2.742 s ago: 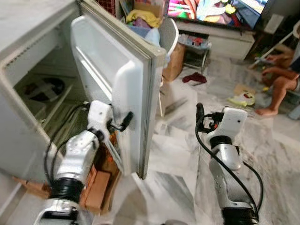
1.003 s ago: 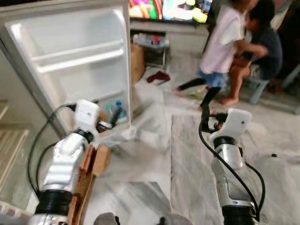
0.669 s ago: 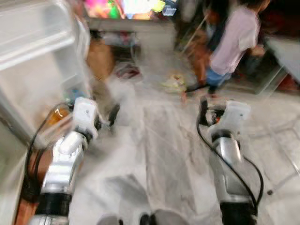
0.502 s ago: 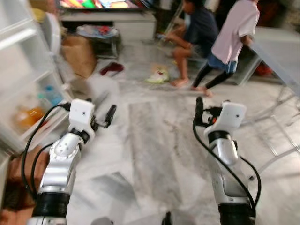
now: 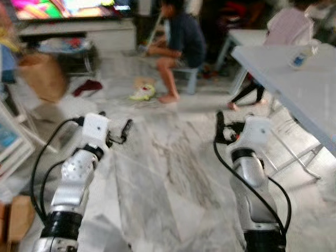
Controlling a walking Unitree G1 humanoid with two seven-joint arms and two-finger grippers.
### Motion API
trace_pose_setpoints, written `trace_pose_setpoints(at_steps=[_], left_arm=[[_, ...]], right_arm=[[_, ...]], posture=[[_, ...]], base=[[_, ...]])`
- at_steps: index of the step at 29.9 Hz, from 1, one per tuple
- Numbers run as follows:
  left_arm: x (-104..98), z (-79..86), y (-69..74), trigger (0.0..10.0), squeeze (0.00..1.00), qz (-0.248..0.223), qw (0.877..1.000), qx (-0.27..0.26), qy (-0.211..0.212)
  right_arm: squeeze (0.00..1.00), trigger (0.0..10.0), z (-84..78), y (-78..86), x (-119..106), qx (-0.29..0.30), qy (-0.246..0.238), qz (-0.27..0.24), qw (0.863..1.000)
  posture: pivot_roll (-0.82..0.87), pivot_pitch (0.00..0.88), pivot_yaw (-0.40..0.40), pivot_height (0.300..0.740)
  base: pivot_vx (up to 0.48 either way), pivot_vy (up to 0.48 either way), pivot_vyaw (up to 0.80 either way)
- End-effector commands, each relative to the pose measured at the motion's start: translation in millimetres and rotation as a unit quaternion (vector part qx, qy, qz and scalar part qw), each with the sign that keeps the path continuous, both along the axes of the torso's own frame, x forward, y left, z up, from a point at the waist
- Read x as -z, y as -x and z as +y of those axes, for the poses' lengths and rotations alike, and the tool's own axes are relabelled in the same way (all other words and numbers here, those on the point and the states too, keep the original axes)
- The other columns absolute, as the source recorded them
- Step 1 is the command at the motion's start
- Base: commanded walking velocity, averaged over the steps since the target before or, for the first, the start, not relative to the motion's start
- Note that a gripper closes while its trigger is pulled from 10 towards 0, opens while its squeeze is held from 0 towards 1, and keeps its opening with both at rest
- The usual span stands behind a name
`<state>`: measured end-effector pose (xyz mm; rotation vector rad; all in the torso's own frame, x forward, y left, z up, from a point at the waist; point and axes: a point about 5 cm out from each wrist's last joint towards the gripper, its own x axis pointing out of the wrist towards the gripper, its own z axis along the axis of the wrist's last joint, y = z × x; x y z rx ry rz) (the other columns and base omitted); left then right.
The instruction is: Restocking fridge
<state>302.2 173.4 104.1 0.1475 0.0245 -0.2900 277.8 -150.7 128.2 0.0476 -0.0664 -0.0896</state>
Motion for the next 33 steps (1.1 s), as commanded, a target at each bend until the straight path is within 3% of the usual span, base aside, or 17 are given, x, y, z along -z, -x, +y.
trace_pose_setpoints(at_steps=[1, 12, 15, 20, 33], left_arm=[[-5.6, -9.7, -3.9, 10.0, 0.00, -0.016, 1.000, 0.013, 0.003], [-8.3, -8.3, -7.5, 10.0, 0.00, -0.020, 1.000, 0.011, 0.009], [-4.2, -2.5, -1.2, 10.0, 0.00, -0.019, 1.000, 0.009, 0.005], [-5.3, -0.9, -0.1, 10.0, 0.00, -0.021, 1.000, 0.007, 0.005], [-6.2, -8.6, -6.5, 10.0, 0.00, -0.022, 1.000, 0.022, 0.001]], right_arm=[[0.00, 10.0, -5.4, 1.3, -3.6, 0.005, 0.011, -0.008, 1.000], [0.00, 10.0, -2.9, -3.9, -8.1, 0.001, 0.013, -0.018, 1.000], [0.00, 10.0, -11.3, -5.2, -3.3, 0.015, 0.017, -0.016, 1.000], [0.00, 10.0, -11.0, -6.8, -6.7, 0.014, 0.017, -0.021, 1.000], [0.00, 10.0, -6.9, -8.4, -6.4, 0.008, 0.018, -0.023, 1.000]], posture=[[-0.04, 0.021, -0.074, 0.740], [-0.04, 0.000, -0.053, 0.740], [-0.04, 0.000, -0.045, 0.740], [-0.05, 0.001, -0.048, 0.740], [-0.06, 0.000, -0.047, 0.740]], base=[[0.480, 0.000, 0.00], [0.480, 0.000, 0.00], [0.480, 0.000, 0.00], [0.480, 0.000, 0.00], [0.480, 0.000, -0.74]])
